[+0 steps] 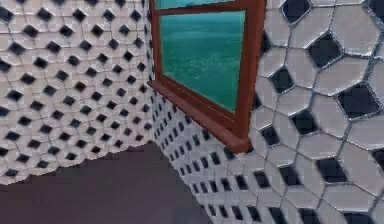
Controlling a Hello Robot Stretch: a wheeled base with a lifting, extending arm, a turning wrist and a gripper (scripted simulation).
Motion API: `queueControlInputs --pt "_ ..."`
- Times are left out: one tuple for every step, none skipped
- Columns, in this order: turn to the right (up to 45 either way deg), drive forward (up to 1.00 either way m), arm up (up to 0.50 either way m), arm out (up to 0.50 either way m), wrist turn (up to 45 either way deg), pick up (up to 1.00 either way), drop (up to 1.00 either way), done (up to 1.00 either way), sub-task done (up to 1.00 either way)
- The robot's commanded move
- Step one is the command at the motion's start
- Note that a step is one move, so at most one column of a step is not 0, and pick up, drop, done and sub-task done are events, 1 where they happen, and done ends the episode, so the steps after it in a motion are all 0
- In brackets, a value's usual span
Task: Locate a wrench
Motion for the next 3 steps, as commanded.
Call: queueControlInputs --pt "45.0 0.00 0.00 0.00 0.0 0.00 0.00 0.00 0.00" --pt "45.0 0.00 0.00 0.00 0.0 0.00 0.00 0.00 0.00" --pt "45.0 0.00 0.00 0.00 0.0 0.00 0.00 0.00 0.00"
